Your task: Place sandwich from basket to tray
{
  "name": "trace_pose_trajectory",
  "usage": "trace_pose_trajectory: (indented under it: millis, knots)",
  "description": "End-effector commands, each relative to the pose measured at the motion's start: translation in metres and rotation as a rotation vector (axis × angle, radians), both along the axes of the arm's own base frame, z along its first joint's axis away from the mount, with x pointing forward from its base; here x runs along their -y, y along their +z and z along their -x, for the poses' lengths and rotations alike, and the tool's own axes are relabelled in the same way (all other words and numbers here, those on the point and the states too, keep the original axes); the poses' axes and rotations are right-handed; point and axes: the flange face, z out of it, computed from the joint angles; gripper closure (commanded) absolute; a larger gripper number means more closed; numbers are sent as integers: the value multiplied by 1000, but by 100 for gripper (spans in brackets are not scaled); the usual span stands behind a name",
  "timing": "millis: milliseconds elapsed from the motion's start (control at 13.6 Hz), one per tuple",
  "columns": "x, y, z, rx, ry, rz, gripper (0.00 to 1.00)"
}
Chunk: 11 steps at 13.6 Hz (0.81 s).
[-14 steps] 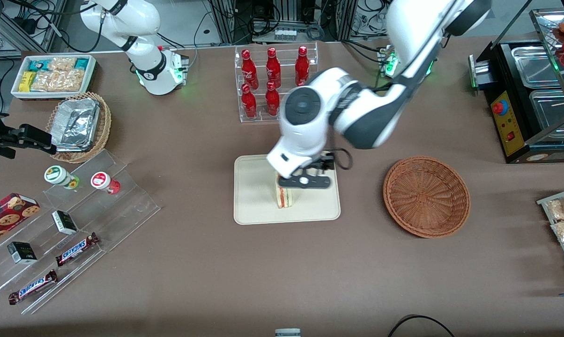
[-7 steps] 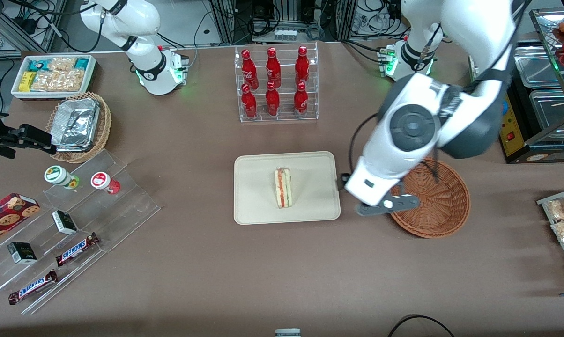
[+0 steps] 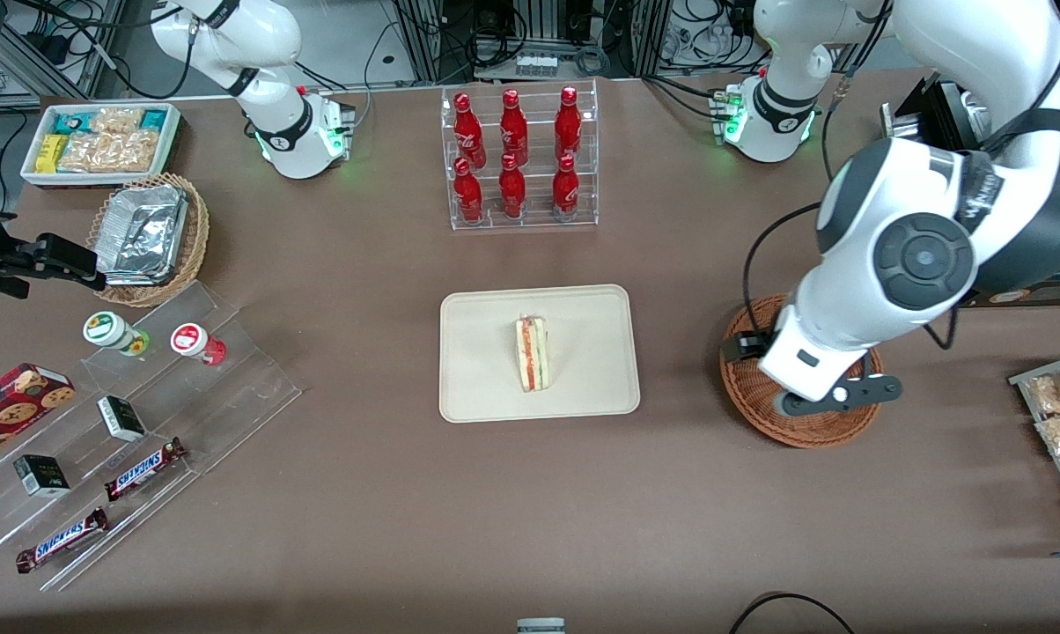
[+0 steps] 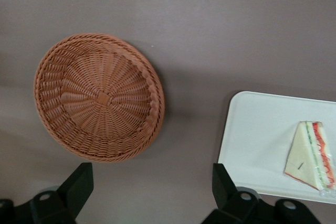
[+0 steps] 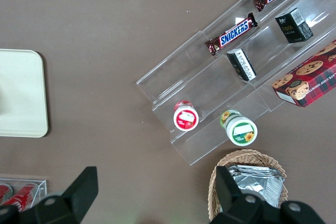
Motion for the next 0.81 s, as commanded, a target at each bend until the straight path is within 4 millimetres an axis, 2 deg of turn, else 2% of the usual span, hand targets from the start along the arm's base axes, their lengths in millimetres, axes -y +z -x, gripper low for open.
trace_pose_trajectory:
  millis: [0,74,147,368,663,736]
  knots:
    - [-14,7,14,-9,-8,-24,0]
    - [-25,11,17,-6,-25,-28,0]
    - [-45,19,23,-3,-49,-28,0]
    - [-90,43,48,-11,-166,-35,0]
    - [-140,74,74,-65,-225,76,0]
    - [-146,82,80,-76,-214,74,0]
